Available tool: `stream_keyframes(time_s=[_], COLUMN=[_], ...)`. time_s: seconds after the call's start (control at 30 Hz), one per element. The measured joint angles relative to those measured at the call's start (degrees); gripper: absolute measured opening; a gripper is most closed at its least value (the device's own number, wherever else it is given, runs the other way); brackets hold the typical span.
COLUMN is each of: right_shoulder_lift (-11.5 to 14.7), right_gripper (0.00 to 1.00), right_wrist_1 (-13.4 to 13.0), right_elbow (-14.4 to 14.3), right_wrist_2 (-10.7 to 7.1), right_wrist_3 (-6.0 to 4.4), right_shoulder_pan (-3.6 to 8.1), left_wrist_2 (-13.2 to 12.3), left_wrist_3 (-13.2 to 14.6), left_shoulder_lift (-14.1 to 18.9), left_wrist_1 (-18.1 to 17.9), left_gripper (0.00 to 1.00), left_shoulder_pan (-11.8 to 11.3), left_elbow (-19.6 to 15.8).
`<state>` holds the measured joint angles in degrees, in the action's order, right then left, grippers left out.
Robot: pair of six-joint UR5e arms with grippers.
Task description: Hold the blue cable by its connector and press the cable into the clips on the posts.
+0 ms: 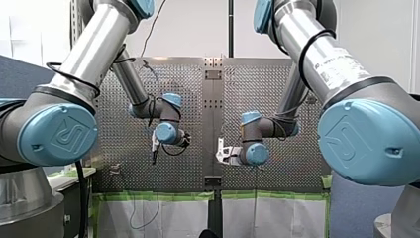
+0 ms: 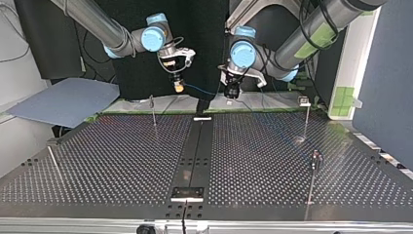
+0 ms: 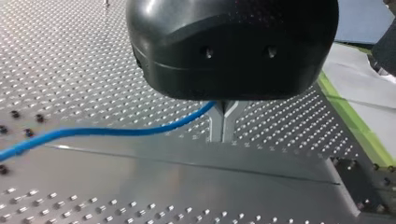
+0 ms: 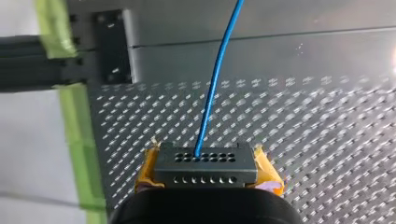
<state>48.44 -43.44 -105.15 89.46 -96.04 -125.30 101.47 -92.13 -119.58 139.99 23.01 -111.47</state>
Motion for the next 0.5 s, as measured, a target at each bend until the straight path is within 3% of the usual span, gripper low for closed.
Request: stream_keyframes(time_s=[0.3,0.5], right_shoulder_lift=[-0.37,-0.50], right_gripper=[0.00,0.00], right_wrist_1=[-4.43,-5.61], right_elbow=[-3.55,-4.31], right_wrist_2=[-0.13,-0.15], right_wrist_3=[-0.14,-0.04], right_shoulder_pan=[2.20,3.18], left_wrist_2=[-0.02,0.02], left_wrist_3=[-0.20,-0.15], left_shoulder_lift=[-4.51,-7.41], left_wrist_1=[-4.51,-7.45], left_gripper=[0.00,0.00], left_shoulder_pan=[1.91,2.82], left_elbow=[0.82,1.71])
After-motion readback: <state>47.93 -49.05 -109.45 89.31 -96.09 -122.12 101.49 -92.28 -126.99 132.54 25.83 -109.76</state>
